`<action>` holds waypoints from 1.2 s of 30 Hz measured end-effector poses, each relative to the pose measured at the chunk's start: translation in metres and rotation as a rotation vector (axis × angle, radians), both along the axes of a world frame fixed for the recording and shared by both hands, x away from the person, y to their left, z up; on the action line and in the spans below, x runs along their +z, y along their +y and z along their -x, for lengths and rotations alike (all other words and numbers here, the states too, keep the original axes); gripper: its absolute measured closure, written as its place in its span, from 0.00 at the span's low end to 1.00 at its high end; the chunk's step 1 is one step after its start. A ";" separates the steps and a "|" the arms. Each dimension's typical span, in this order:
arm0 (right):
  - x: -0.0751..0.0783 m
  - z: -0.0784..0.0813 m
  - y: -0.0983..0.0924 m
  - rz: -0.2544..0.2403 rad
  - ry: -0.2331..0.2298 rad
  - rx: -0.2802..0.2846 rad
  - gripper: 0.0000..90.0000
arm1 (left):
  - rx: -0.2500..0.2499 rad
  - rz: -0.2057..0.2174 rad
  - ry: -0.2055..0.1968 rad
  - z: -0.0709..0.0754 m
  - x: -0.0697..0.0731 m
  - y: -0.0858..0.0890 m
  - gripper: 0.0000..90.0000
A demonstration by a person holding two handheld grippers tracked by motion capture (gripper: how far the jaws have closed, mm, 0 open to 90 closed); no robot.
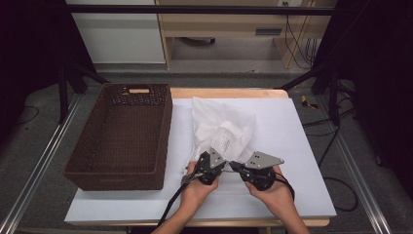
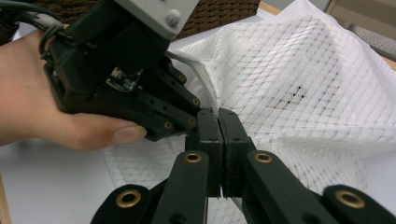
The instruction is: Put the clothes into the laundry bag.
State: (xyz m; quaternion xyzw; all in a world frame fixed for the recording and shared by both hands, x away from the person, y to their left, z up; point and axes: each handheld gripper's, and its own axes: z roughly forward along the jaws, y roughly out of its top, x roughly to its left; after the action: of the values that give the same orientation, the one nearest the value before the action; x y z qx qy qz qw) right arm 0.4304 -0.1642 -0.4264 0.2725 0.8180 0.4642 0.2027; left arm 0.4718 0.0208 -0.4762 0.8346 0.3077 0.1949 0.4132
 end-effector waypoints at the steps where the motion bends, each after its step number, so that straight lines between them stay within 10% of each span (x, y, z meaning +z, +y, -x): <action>1: 0.000 0.000 0.000 0.001 0.001 0.001 0.99 | 0.005 0.007 0.002 -0.002 0.000 0.000 1.00; 36: -0.007 -0.007 0.001 0.001 0.030 0.006 0.99 | 0.107 0.033 0.012 -0.037 -0.002 -0.011 1.00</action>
State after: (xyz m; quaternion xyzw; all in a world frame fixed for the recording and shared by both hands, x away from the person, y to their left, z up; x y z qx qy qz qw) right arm 0.4379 -0.1632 -0.4331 0.2770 0.8221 0.4602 0.1889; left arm 0.5093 0.0094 -0.4780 0.8112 0.3576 0.2067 0.4139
